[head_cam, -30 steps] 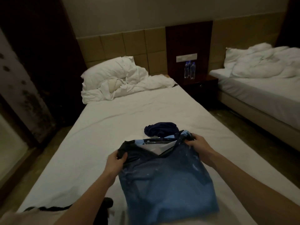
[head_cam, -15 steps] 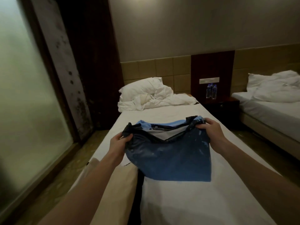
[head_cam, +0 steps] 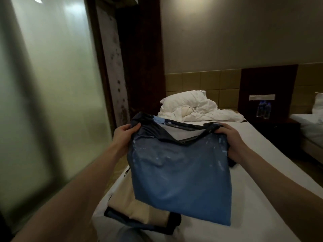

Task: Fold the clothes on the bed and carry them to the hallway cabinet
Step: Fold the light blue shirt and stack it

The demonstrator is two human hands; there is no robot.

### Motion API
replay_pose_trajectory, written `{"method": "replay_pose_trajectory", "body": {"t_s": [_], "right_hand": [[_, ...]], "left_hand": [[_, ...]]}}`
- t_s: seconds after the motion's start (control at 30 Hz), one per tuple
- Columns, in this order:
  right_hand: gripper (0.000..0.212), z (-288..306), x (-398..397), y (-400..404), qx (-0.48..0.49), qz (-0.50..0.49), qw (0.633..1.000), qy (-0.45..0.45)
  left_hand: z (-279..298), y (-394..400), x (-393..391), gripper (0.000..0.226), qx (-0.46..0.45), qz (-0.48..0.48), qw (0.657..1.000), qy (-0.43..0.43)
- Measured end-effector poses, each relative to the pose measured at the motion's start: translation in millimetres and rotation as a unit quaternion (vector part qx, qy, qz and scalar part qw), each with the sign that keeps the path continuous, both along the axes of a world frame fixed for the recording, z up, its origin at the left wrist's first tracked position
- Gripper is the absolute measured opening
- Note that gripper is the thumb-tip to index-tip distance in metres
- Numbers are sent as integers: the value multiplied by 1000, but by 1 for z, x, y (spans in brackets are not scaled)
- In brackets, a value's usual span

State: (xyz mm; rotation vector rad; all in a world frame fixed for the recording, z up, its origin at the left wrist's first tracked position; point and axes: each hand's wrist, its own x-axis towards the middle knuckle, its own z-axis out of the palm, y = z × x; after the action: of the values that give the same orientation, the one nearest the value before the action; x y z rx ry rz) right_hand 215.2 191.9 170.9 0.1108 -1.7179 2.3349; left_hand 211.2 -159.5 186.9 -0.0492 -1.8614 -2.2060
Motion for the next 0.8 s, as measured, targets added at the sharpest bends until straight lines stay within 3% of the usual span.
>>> {"method": "replay_pose_trajectory", "body": {"t_s": [0.13,0.33,0.53,0.67,0.8], "right_hand": [[28,-25,-8,-45,3,49,998,-41],[32,-66,-43,-98,-12,107,986,-124],[26,-111,-100,-108,33,70,976,-202],[23,-135,-136,-102,140,3,965,-222],[25,-164,-155,-99,312,9,923,-224]], "left_hand": [[-3,-45,4,21,-51,19,997,-46],[-21,-101,-22,37,-115,62,982,-138],[-69,-113,-73,15,-202,119,958,-163],[-107,-103,-120,30,-245,140,945,-164],[-144,-83,-150,41,-297,129,930,-171]]}}
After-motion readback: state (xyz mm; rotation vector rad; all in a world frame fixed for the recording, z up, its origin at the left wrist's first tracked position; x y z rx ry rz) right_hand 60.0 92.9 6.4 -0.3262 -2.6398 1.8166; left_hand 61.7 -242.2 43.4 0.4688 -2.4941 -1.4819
